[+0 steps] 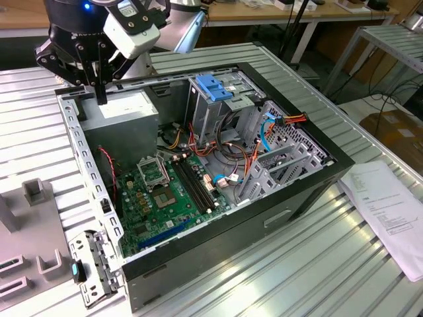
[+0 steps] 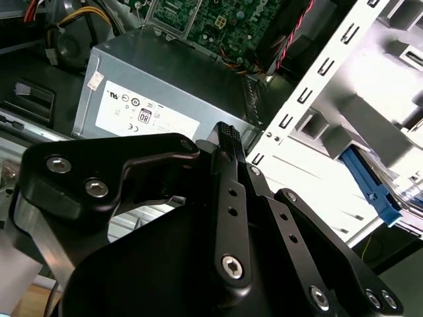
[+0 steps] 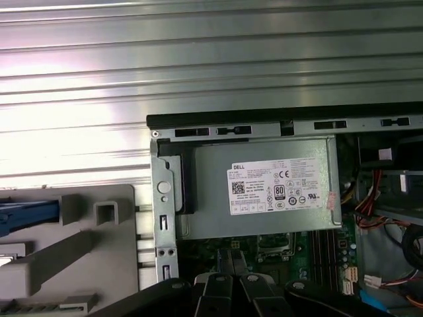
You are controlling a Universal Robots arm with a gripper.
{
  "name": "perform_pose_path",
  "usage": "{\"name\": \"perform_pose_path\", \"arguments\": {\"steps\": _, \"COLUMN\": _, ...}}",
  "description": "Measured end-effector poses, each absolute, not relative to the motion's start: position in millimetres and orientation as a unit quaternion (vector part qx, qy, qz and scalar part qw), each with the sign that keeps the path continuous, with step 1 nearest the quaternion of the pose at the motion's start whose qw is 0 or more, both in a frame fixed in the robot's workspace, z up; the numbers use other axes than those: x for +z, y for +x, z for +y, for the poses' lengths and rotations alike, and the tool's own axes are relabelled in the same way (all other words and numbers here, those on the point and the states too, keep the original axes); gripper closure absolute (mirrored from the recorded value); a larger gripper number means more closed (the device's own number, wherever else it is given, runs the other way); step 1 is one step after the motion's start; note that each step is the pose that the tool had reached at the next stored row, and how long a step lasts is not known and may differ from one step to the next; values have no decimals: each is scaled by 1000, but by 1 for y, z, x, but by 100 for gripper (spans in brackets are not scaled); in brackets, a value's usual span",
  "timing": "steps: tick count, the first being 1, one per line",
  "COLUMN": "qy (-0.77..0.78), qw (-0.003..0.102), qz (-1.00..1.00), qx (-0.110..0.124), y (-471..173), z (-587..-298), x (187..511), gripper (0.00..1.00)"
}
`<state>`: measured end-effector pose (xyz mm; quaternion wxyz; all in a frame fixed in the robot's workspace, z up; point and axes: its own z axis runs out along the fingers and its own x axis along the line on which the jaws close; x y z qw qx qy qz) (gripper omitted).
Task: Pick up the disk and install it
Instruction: 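Reach for the disk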
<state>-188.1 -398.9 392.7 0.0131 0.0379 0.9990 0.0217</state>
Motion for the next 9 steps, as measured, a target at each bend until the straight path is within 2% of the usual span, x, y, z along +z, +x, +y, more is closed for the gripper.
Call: {"name": "perform_pose_path", "arguments": {"steps": 9, "qy": 38, "qw": 13, "qz": 999, "qx": 22, "y": -195, "z": -399, "x": 393, "gripper": 89}}
